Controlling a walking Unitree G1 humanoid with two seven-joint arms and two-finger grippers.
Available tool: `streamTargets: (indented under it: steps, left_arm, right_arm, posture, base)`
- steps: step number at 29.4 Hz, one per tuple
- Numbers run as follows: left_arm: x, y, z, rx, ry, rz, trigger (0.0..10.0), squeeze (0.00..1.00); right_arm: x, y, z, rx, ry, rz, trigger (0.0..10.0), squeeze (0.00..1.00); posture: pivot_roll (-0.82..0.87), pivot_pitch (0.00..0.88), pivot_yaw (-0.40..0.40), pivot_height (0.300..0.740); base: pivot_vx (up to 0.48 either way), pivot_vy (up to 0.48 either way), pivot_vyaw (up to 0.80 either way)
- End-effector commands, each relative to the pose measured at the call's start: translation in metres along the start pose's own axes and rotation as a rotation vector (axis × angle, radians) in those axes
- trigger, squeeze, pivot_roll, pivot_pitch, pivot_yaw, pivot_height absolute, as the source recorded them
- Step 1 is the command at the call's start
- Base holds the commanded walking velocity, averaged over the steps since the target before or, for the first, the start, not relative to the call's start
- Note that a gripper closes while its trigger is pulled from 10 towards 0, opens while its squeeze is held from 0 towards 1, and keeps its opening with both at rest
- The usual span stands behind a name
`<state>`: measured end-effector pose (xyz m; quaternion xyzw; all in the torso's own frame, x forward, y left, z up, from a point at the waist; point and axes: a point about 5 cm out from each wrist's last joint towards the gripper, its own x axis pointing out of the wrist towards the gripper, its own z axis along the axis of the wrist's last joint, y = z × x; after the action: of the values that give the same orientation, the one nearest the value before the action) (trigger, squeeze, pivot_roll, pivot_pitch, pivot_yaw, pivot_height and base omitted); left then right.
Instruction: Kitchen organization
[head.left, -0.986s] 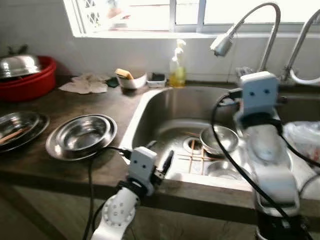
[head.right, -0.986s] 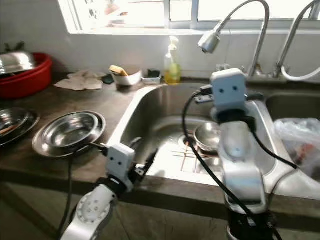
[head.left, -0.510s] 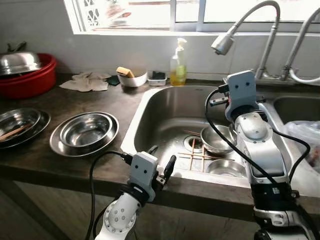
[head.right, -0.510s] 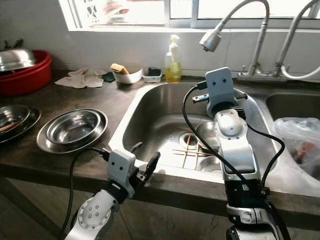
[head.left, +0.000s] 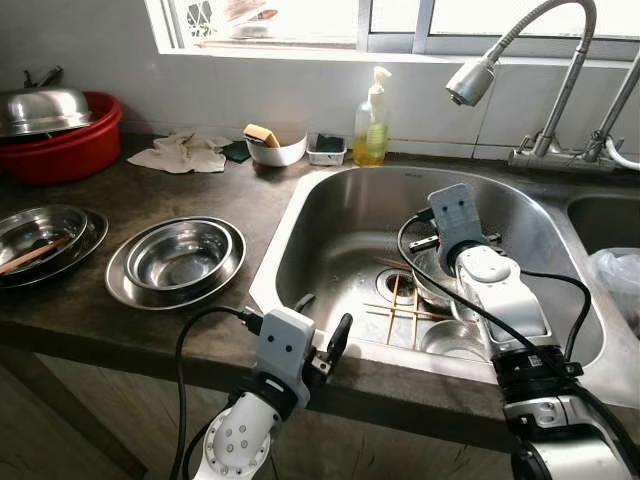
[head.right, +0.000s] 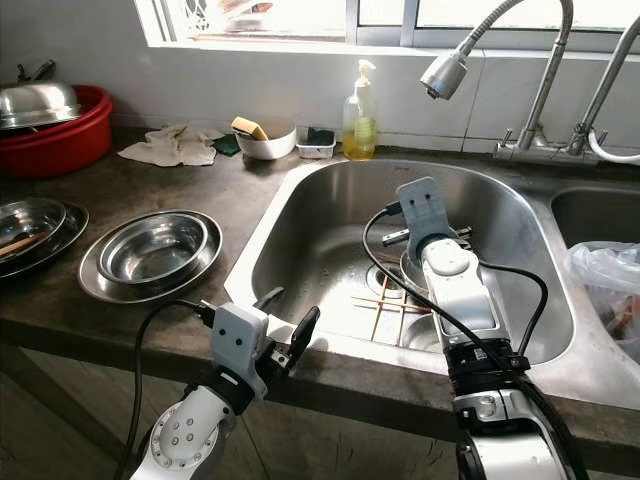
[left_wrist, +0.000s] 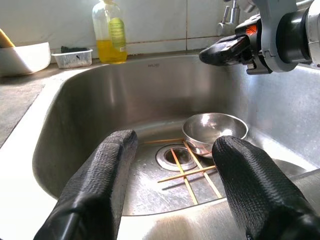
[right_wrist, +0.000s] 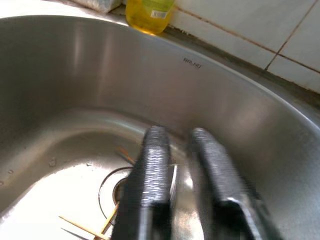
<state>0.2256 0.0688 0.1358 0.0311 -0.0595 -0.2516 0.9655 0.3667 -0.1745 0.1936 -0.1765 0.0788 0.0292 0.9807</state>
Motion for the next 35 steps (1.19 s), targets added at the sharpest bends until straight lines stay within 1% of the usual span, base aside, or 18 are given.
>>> streamTargets:
  steps: [1, 5, 8, 9, 10, 13, 14, 15, 17, 20, 21, 23, 27, 30, 32, 35]
  left_arm:
    - [-0.002, 0.001, 0.0, 0.012, 0.015, 0.003, 10.0, 0.0]
    - [-0.001, 0.002, 0.0, 0.012, 0.015, 0.003, 10.0, 0.0]
    - [0.0, 0.002, 0.001, 0.011, 0.014, 0.004, 10.0, 0.0]
    - [0.0, 0.002, 0.001, 0.011, 0.013, 0.004, 10.0, 0.0]
    - [0.0, 0.002, 0.001, 0.012, 0.014, 0.004, 10.0, 0.0]
    - [0.0, 0.002, 0.001, 0.011, 0.013, 0.006, 10.0, 0.0]
    - [0.0, 0.003, 0.001, 0.011, 0.013, 0.006, 10.0, 0.0]
    - [0.001, 0.003, 0.001, 0.01, 0.011, 0.008, 10.0, 0.0]
    - [0.001, 0.003, 0.002, 0.012, 0.01, 0.007, 10.0, 0.0]
    - [0.002, 0.004, 0.003, 0.011, 0.005, 0.007, 10.0, 0.0]
    - [0.002, 0.004, 0.003, 0.011, 0.005, 0.007, 10.0, 0.0]
    - [0.004, 0.003, 0.004, 0.011, 0.002, 0.004, 10.0, 0.0]
    - [0.005, 0.003, 0.004, 0.006, -0.002, 0.003, 10.0, 0.0]
    - [0.006, 0.004, 0.003, 0.004, 0.0, 0.004, 10.0, 0.0]
    - [0.006, 0.005, 0.003, 0.006, 0.002, 0.002, 10.0, 0.0]
    - [0.006, 0.005, 0.003, 0.006, 0.003, 0.001, 10.0, 0.0]
  right_arm:
    - [0.0, 0.001, 0.0, 0.004, 0.004, 0.01, 10.0, 1.0]
    - [-0.002, 0.0, 0.006, 0.031, -0.034, -0.008, 10.0, 1.0]
    - [-0.009, -0.001, 0.017, 0.064, -0.117, -0.025, 10.0, 1.0]
    - [-0.012, 0.0, 0.022, 0.072, -0.159, -0.025, 10.0, 0.67]
    - [-0.016, 0.0, 0.027, 0.078, -0.198, -0.039, 10.0, 0.0]
    - [-0.033, 0.001, 0.041, 0.118, -0.328, -0.054, 10.0, 0.0]
    - [-0.036, 0.001, 0.044, 0.122, -0.355, -0.055, 10.0, 0.0]
    - [-0.048, 0.003, 0.046, 0.165, -0.401, -0.054, 10.0, 0.0]
    - [-0.06, 0.007, 0.045, 0.177, -0.432, -0.051, 10.0, 0.0]
    - [-0.077, 0.016, 0.036, 0.206, -0.45, -0.027, 10.0, 0.0]
    - [-0.077, 0.016, 0.036, 0.206, -0.45, -0.027, 10.0, 0.0]
    - [-0.091, 0.024, 0.024, 0.223, -0.452, -0.007, 10.0, 0.0]
    - [-0.101, 0.029, 0.01, 0.227, -0.431, -0.008, 10.0, 0.0]
    - [-0.103, 0.031, 0.005, 0.241, -0.409, -0.021, 10.0, 0.0]
    - [-0.104, 0.032, 0.004, 0.261, -0.405, -0.032, 10.0, 0.0]
    - [-0.104, 0.033, 0.004, 0.264, -0.403, -0.033, 10.0, 0.0]
  posture:
    - [-0.02, 0.074, -0.008, 0.74]
    - [-0.02, 0.077, -0.004, 0.74]
    - [-0.02, 0.074, -0.003, 0.74]
    - [-0.02, 0.073, -0.003, 0.74]
    - [-0.02, 0.073, -0.002, 0.74]
    - [-0.02, 0.07, 0.001, 0.74]
    - [-0.02, 0.07, 0.001, 0.74]
    - [-0.03, 0.067, 0.001, 0.74]
    - [-0.03, 0.066, 0.003, 0.74]
    - [-0.03, 0.06, 0.008, 0.74]
    - [-0.03, 0.06, 0.008, 0.74]
    - [-0.04, 0.052, 0.01, 0.74]
    - [-0.04, 0.04, 0.015, 0.74]
    - [-0.04, 0.027, 0.016, 0.74]
    - [-0.04, 0.026, 0.017, 0.74]
    - [-0.04, 0.018, 0.018, 0.74]
  base:
    - [0.0, 0.0, 0.0]
    - [0.0, 0.0, 0.0]
    - [0.0, 0.0, 0.0]
    - [0.0, 0.0, 0.0]
    - [0.0, 0.0, 0.0]
    - [0.0, 0.0, 0.0]
    - [0.0, 0.0, 0.0]
    - [0.0, 0.0, 0.0]
    - [0.0, 0.0, 0.0]
    - [0.0, 0.0, 0.0]
    - [0.0, 0.0, 0.0]
    - [0.0, 0.0, 0.0]
    - [0.0, 0.0, 0.0]
    - [0.0, 0.0, 0.8]
    - [0.0, 0.471, 0.8]
    - [0.0, 0.472, 0.8]
